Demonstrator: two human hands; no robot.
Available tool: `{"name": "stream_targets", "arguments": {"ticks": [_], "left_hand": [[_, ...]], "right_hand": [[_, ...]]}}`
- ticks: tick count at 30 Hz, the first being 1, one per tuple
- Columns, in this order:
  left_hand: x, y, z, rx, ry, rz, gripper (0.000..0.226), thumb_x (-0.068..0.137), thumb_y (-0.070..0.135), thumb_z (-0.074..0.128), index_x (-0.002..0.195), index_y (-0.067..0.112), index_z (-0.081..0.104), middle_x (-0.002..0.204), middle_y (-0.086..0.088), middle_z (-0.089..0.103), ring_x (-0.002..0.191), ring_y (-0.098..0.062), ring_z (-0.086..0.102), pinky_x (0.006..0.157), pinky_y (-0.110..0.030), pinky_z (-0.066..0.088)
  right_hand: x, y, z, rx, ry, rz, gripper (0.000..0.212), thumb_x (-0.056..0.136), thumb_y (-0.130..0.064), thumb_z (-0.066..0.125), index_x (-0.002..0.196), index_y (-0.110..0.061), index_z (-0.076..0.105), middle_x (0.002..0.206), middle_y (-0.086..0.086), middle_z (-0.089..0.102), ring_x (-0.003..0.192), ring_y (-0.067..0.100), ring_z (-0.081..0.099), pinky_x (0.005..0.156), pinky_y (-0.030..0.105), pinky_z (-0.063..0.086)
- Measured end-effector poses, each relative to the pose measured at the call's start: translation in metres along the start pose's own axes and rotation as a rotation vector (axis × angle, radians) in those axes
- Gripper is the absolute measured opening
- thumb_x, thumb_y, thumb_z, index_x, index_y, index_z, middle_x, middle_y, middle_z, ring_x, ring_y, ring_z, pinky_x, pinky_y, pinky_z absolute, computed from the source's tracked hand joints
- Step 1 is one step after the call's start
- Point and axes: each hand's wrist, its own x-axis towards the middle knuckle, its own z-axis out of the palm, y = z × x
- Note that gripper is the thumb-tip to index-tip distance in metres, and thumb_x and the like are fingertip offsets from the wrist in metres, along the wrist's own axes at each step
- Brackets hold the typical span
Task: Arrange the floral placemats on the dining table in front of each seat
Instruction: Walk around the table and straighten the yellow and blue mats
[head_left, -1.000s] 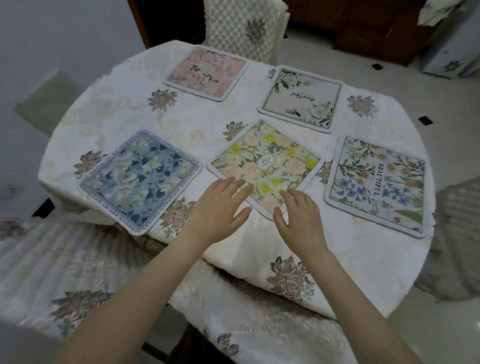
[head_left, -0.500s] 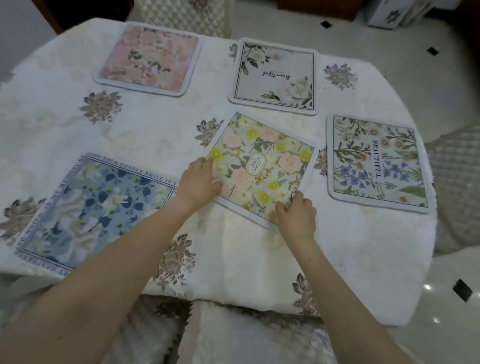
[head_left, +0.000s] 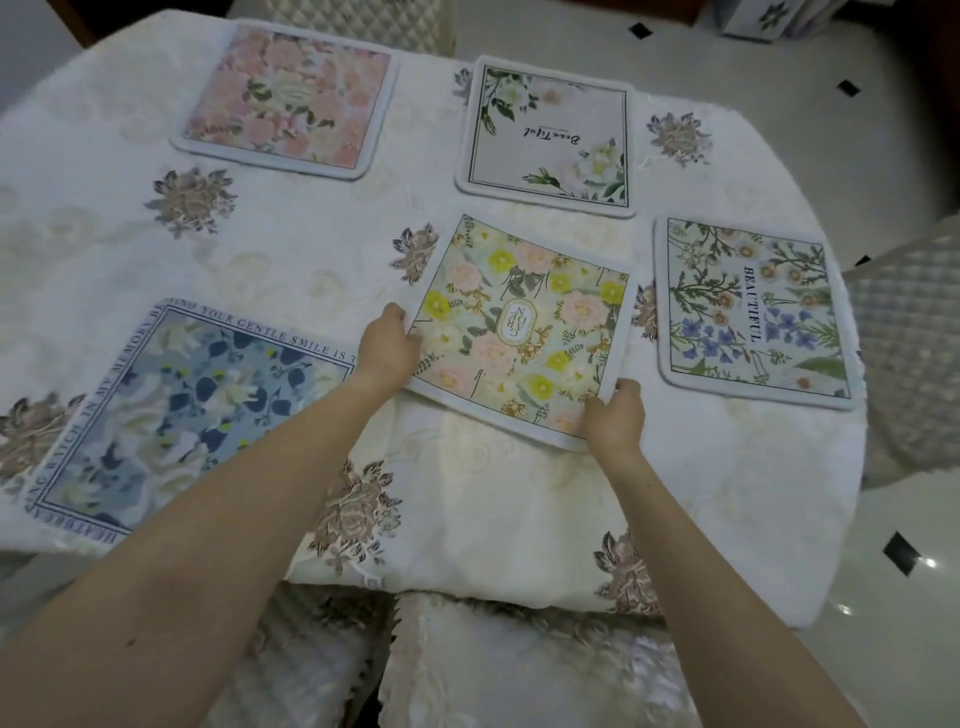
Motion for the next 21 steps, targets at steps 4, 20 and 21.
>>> {"name": "stream_targets", "arguments": {"ticks": [4,20,21], "left_hand": [[-0.027,0.001,0.003,-0.087,0.087,0.047,0.011,0.093,0.010,0.049,0.093,0.009,0.037,0.078,-0.008,0.050,0.056,-0.017,0.043,0.044,-0.028,0.026],[-0.170,0.018,0.077,-0.222,0.059,-0.062,0.015,0.094,0.011,0.047,0.094,0.009,0.032,0.068,0.001,0.038,0.055,-0.012,0.035,0.048,-0.026,0.026],[-0.175,0.019,0.082,-0.225,0.054,-0.061,0.015,0.094,0.012,0.047,0.095,0.010,0.032,0.068,0.001,0.038,0.055,-0.012,0.035,0.047,-0.026,0.026]], "right_hand": [[-0.003,0.000,-0.011,0.001,-0.010,-0.060,0.022,0.089,0.007,0.041,0.103,-0.008,0.036,0.083,-0.004,0.047,0.069,0.013,0.047,0.047,0.018,0.031],[-0.026,0.094,-0.103,-0.080,-0.040,-0.118,0.029,0.087,0.006,0.044,0.113,-0.007,0.038,0.090,0.007,0.049,0.064,0.016,0.046,0.054,0.034,0.043],[-0.027,0.100,-0.107,-0.088,-0.038,-0.116,0.029,0.087,0.006,0.044,0.113,-0.007,0.038,0.090,0.007,0.049,0.064,0.017,0.046,0.055,0.036,0.044]]}}
